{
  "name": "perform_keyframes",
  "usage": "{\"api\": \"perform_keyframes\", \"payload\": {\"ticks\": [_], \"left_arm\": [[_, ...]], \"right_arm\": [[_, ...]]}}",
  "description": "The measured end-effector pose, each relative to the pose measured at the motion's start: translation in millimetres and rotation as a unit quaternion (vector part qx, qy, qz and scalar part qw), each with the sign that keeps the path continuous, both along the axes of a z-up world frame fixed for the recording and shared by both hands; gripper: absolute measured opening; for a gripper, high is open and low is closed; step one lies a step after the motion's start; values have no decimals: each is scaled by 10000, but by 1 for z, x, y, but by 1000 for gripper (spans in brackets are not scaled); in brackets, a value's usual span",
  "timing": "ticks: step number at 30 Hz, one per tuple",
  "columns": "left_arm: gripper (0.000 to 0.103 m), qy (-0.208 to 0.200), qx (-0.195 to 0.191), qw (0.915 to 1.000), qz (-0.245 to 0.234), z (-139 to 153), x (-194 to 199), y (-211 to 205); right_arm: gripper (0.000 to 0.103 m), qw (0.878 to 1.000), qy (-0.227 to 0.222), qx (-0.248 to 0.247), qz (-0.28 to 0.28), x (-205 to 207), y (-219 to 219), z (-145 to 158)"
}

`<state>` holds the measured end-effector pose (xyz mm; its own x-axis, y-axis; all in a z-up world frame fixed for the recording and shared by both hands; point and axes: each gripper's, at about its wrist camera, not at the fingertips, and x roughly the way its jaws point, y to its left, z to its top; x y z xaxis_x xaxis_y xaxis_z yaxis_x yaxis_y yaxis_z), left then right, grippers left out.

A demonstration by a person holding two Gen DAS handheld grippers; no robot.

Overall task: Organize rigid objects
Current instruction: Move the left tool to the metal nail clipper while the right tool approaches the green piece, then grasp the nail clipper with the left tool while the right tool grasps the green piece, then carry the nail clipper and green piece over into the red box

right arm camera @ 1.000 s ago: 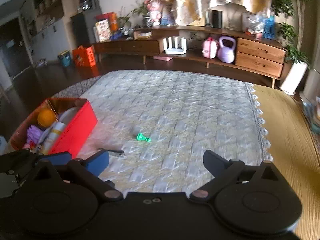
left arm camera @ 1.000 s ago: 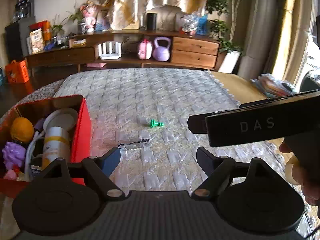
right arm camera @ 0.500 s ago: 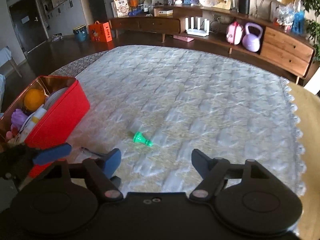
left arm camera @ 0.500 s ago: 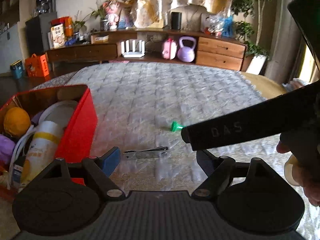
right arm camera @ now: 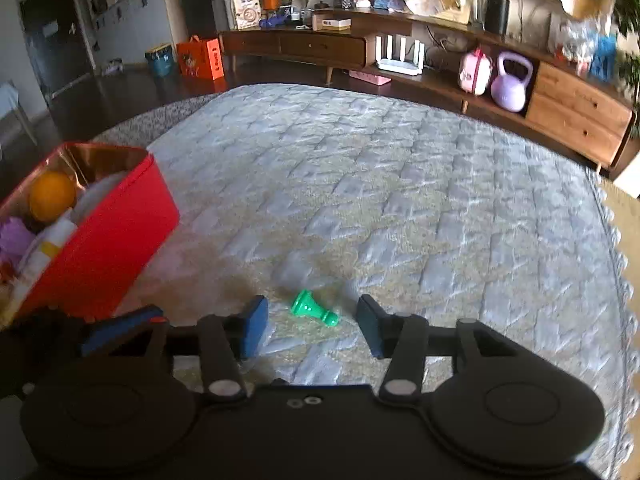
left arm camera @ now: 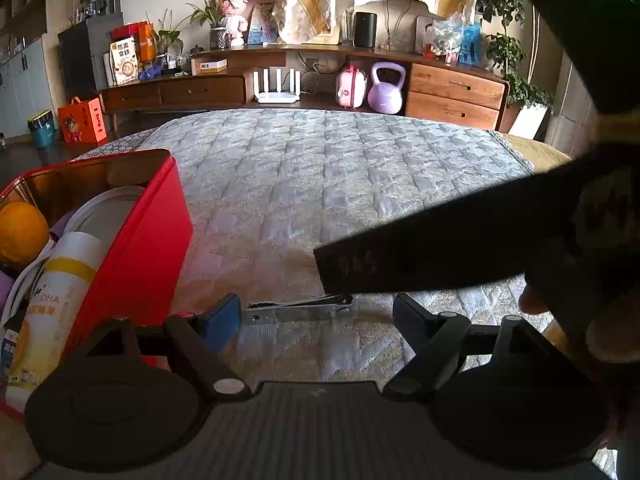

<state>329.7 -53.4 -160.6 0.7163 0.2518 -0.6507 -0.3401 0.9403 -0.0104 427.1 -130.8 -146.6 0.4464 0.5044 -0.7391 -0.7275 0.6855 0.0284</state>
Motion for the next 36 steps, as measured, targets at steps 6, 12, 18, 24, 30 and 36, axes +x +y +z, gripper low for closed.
{"api": "perform_keyframes", "payload": {"ticks": [6, 12, 18, 24, 30, 36], "left_arm": [[83, 24, 88, 10000, -14, 0, 2, -3], [67, -13, 173, 9998, 28, 0, 1, -2], [56, -29, 218, 9997, -81, 2, 2, 3], [56, 29, 236, 9996, -172, 5, -1, 6], [56, 167, 83, 9994, -289, 13, -11, 11], [56, 120, -67, 9985, -537, 32, -27, 9]], "right_arm": [[24, 9999, -159, -45, 33, -3, 1, -1], [24, 9995, -90, 134, -253, 0, -11, 1], [24, 9972, 50, 407, -621, -1, -35, 5], [24, 9946, 139, 626, -821, -14, -61, 17], [24, 9934, 153, 660, -920, -34, -74, 29], [24, 9932, 57, 607, -994, -64, -80, 41]]}}
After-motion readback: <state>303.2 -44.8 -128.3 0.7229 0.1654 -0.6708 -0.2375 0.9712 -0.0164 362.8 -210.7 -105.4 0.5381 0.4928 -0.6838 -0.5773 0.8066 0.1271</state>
